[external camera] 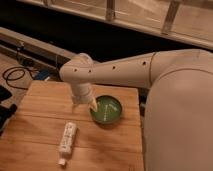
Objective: Place the bottle in the ceramic bowl
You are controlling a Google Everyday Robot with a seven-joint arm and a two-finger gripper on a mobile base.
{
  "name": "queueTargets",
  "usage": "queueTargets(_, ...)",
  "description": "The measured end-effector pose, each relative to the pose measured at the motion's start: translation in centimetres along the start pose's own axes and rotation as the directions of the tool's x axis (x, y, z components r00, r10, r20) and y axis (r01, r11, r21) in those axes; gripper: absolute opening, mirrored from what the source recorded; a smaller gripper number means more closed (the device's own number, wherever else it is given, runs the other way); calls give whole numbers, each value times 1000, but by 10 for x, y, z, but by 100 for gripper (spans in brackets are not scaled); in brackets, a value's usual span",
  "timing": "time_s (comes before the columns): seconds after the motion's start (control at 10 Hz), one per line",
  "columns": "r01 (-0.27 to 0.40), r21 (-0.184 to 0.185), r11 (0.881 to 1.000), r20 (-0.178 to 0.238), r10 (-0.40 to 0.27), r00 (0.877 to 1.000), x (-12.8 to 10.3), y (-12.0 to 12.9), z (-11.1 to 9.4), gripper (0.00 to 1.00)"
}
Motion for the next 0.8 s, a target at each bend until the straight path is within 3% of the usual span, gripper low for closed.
queueTargets(0.5,-6,-5,1000,8,6,1000,1,0,1,65)
queueTargets(0.8,18,-38,999,18,-17,1000,15,42,26,65)
